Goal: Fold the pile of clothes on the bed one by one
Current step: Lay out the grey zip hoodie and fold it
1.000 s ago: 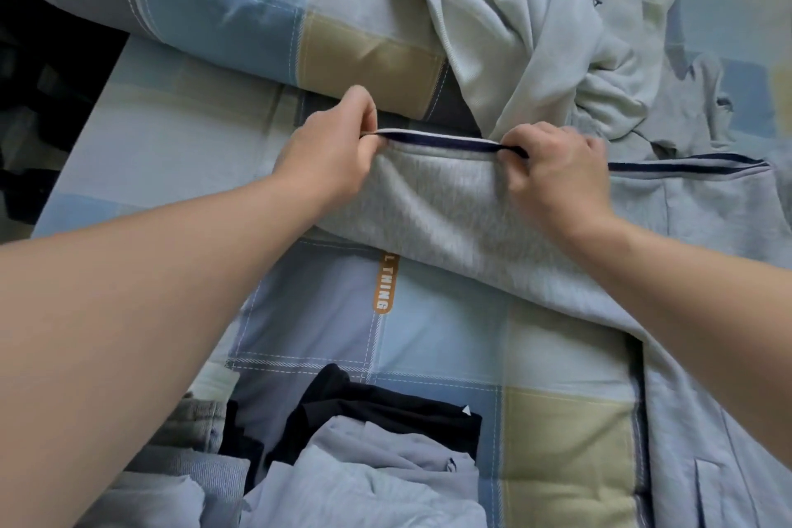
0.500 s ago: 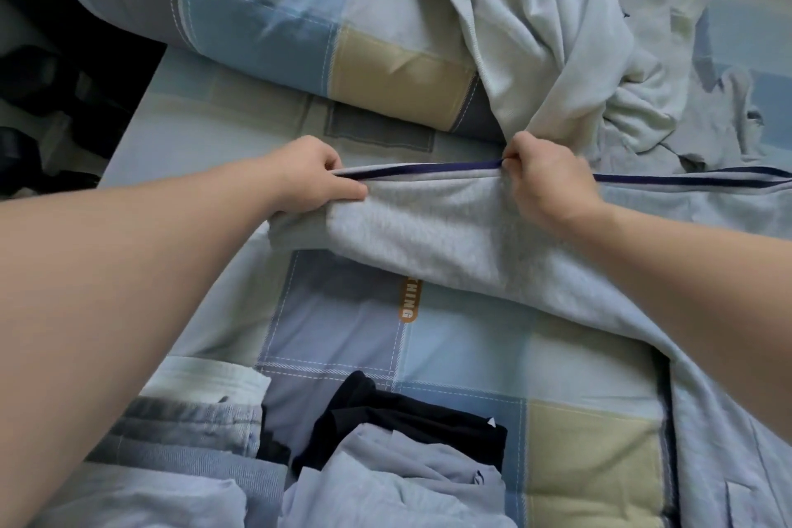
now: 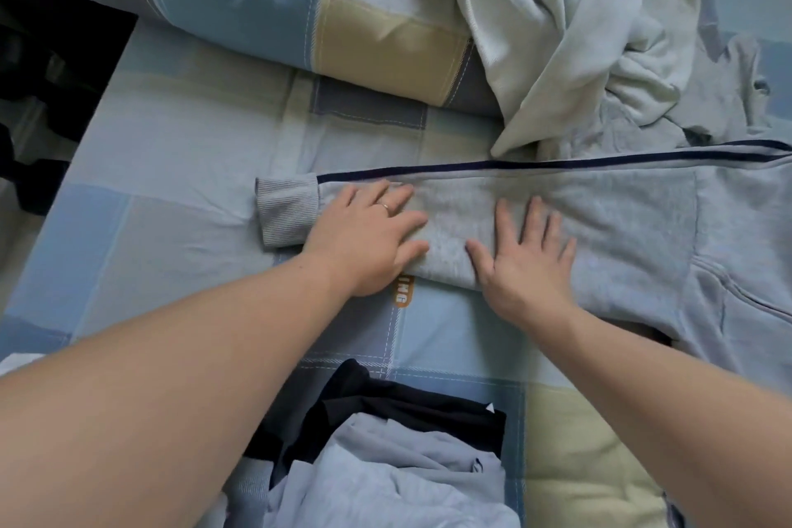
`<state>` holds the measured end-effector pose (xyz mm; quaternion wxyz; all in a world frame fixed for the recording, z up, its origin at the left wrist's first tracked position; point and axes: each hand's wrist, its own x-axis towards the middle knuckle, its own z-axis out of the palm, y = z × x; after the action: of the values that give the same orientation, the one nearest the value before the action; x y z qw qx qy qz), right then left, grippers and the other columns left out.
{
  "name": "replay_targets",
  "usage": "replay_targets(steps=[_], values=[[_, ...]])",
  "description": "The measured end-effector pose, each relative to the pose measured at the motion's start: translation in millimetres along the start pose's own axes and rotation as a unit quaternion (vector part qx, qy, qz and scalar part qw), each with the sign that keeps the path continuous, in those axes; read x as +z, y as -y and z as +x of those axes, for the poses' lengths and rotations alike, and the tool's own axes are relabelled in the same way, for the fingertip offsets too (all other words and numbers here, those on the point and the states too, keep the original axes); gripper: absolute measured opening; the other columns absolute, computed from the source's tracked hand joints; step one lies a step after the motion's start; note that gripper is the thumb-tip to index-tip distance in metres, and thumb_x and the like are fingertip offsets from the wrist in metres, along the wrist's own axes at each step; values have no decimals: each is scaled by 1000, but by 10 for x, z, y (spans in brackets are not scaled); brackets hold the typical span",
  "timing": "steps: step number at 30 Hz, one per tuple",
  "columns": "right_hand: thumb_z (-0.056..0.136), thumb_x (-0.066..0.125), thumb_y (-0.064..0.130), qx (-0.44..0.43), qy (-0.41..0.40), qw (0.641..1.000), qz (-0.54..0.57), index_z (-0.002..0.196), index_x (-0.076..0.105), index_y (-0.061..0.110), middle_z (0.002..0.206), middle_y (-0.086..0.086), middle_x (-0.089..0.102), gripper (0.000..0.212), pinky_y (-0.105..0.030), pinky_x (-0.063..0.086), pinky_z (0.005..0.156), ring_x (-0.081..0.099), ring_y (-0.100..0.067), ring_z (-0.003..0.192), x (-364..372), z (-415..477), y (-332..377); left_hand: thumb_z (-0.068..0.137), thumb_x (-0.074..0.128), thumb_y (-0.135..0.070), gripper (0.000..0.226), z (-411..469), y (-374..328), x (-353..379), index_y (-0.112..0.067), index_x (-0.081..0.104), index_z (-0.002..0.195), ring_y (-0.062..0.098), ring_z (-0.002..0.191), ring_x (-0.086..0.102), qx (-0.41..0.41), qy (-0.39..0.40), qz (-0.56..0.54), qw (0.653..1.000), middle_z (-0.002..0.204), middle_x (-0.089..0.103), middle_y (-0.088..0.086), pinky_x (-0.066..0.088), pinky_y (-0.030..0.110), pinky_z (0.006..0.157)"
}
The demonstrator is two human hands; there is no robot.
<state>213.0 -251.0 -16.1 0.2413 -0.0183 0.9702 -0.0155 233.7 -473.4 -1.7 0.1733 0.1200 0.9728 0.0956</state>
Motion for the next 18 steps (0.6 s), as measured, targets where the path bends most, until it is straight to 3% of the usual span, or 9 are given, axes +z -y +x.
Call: replay_targets(steps=[3,5,7,9,10,12,14,16,18], values=[[101,24,63,-120,47,991,28,160,-6,36,167,-3,-21,72,-55,-11,122,-22,-30,152,42,-7,315,102,22,-62,59,-12,91,98,-44,13,157,24,156,-1,-82,10,43,996,170,0,-8,-2,52,123],[104,26,57,-256,83,962,39,160,1,39,167,6,-16,64,-51,-10,123,-20,-20,153,8,-101,405,101,28,-63,62,-77,234,95,-43,12,157,29,155,2,-157,-21,52,986,170,3,-3,2,56,121],[106,28,51,-307,23,947,93,160,11,38,168,10,-4,58,-47,-5,125,-10,-15,155,-31,-161,348,97,41,-64,70,-197,407,52,-34,22,156,33,152,13,-285,-82,-34,954,167,16,4,12,53,120],[105,30,47,-220,-98,962,125,160,14,34,169,5,0,60,-46,-1,126,-4,-20,156,-17,-191,253,92,52,-65,76,-330,533,-15,-19,34,151,34,145,29,-380,-166,-169,894,158,32,11,25,48,115],[105,30,46,-149,-107,975,124,161,11,33,169,1,-2,61,-47,-1,125,-5,-23,155,12,-214,226,91,56,-64,75,-375,563,-61,-14,41,144,35,137,38,-403,-199,-219,866,150,41,13,31,45,110],[104,30,52,-86,-26,992,94,160,3,34,168,-2,-13,66,-50,-7,124,-12,-27,154,130,-290,285,89,61,-62,68,-424,582,-126,-9,48,130,30,117,51,-450,-210,-333,801,130,52,10,38,37,96],[101,32,60,-154,43,985,65,158,-2,42,166,6,-22,69,-48,-17,120,-23,-24,152,256,-381,440,78,71,-65,75,-437,589,-127,-10,50,123,24,104,55,-488,-177,-454,724,119,56,3,44,32,88],[98,37,61,-233,64,968,68,157,-1,48,165,14,-21,71,-48,-18,120,-24,-19,152,295,-425,559,54,84,-67,90,-496,589,-134,-11,56,119,22,103,65,-487,-160,-563,648,117,64,4,55,38,90],[97,47,56,-256,73,961,76,157,2,48,165,17,-18,75,-47,-18,120,-23,-16,152,267,-430,619,53,93,-51,74,-574,614,-117,-14,65,111,22,97,72,-464,-121,-615,626,109,73,6,60,43,88]])
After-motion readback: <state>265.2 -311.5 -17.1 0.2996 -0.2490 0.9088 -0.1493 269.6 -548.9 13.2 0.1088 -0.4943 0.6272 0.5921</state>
